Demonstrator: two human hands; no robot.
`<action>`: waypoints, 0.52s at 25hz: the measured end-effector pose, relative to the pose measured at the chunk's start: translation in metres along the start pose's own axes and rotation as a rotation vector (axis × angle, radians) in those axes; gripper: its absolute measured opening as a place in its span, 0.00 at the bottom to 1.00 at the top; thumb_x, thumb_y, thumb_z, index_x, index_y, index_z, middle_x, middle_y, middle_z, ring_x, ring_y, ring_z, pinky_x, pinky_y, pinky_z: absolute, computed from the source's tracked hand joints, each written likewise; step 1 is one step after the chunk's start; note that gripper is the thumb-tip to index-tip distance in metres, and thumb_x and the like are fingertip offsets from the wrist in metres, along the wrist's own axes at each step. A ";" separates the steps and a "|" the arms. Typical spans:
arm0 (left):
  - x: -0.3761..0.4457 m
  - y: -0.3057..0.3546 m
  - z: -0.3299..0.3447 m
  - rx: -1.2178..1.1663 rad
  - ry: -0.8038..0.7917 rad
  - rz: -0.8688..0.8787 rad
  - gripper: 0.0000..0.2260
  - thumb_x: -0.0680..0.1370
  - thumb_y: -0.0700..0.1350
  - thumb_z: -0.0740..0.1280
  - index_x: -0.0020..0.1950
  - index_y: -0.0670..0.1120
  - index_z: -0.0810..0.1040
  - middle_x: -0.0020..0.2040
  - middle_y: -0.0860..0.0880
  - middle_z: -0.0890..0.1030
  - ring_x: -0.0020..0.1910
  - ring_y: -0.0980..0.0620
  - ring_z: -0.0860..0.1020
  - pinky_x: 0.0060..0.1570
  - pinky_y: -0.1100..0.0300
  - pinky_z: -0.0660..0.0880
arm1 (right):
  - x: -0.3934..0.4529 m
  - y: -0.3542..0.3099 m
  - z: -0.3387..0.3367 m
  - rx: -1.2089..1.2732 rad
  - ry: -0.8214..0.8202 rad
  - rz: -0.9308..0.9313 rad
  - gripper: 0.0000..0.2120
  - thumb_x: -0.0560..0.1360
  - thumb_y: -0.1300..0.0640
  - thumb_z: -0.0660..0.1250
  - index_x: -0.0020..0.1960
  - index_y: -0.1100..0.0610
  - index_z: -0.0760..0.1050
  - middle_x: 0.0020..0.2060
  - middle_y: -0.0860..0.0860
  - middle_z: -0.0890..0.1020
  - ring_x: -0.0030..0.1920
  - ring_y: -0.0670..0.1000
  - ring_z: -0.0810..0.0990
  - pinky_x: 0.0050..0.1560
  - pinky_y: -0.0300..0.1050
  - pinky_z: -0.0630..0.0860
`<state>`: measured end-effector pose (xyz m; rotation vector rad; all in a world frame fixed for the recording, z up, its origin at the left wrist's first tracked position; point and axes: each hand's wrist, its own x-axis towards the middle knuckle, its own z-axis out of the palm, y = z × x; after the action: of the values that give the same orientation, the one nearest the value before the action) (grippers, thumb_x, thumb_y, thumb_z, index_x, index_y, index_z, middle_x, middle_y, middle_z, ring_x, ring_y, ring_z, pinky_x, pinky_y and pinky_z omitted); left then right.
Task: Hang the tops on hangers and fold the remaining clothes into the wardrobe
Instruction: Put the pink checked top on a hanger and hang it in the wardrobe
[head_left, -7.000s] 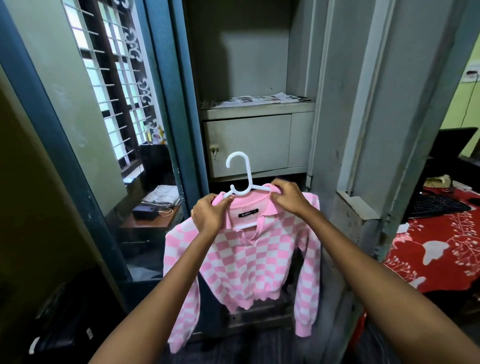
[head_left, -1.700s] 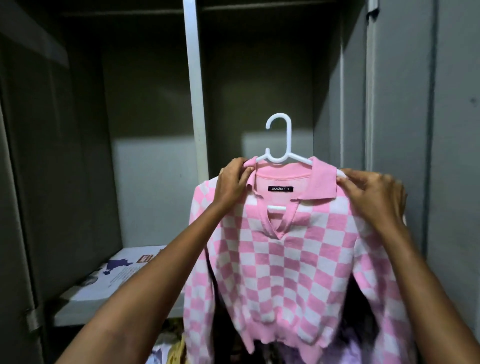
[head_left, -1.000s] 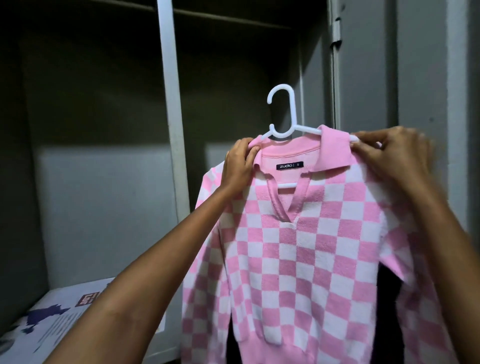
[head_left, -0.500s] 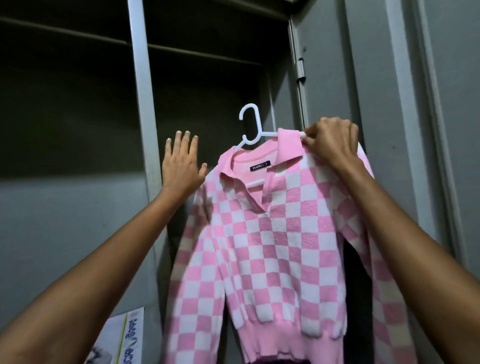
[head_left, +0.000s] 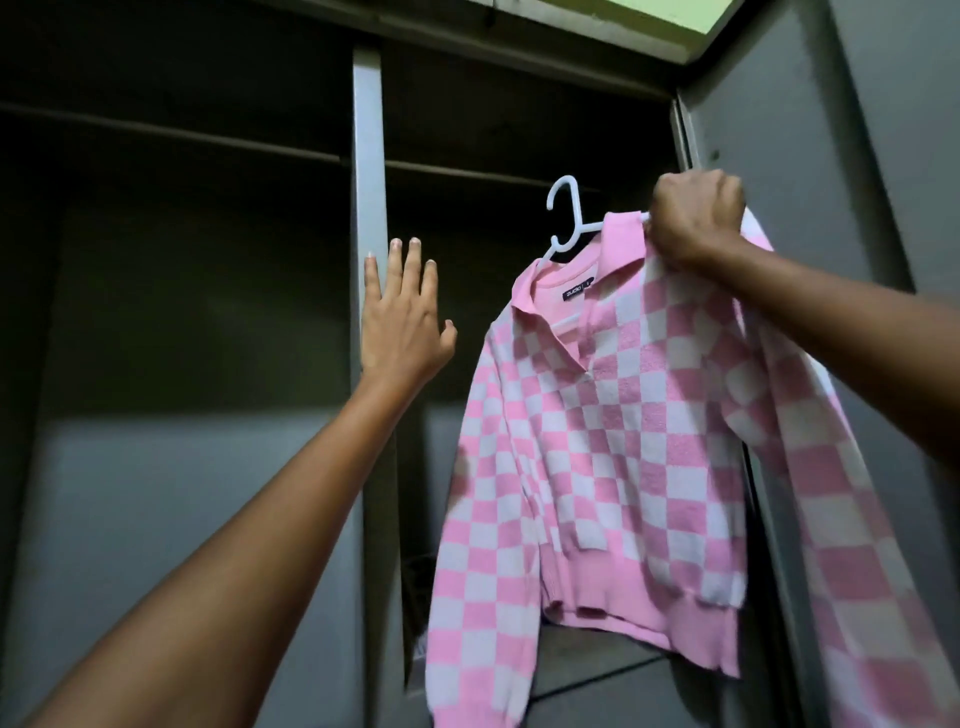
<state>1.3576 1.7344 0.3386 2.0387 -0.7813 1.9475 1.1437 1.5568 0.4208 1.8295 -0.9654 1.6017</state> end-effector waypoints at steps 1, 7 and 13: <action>-0.001 0.001 0.001 -0.011 0.018 0.002 0.31 0.78 0.57 0.56 0.77 0.44 0.53 0.78 0.42 0.49 0.77 0.44 0.45 0.73 0.45 0.41 | 0.011 -0.003 0.001 -0.012 0.017 0.003 0.09 0.75 0.65 0.63 0.52 0.66 0.78 0.51 0.66 0.80 0.54 0.65 0.78 0.47 0.47 0.71; 0.000 -0.002 0.003 0.029 0.037 -0.013 0.32 0.78 0.59 0.55 0.76 0.44 0.54 0.78 0.42 0.44 0.76 0.44 0.42 0.73 0.43 0.42 | 0.051 -0.003 0.015 -0.017 0.076 0.091 0.12 0.75 0.69 0.58 0.54 0.65 0.77 0.54 0.64 0.80 0.56 0.64 0.77 0.54 0.49 0.72; 0.001 0.000 0.003 0.110 -0.001 -0.025 0.24 0.77 0.59 0.56 0.63 0.45 0.74 0.78 0.42 0.46 0.76 0.44 0.41 0.72 0.43 0.43 | 0.070 -0.010 0.052 -0.026 0.068 0.098 0.13 0.75 0.71 0.58 0.52 0.63 0.79 0.51 0.60 0.81 0.54 0.60 0.79 0.46 0.44 0.72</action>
<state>1.3604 1.7322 0.3394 2.1003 -0.6598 2.0178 1.1865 1.5109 0.4814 1.7235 -1.0544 1.6899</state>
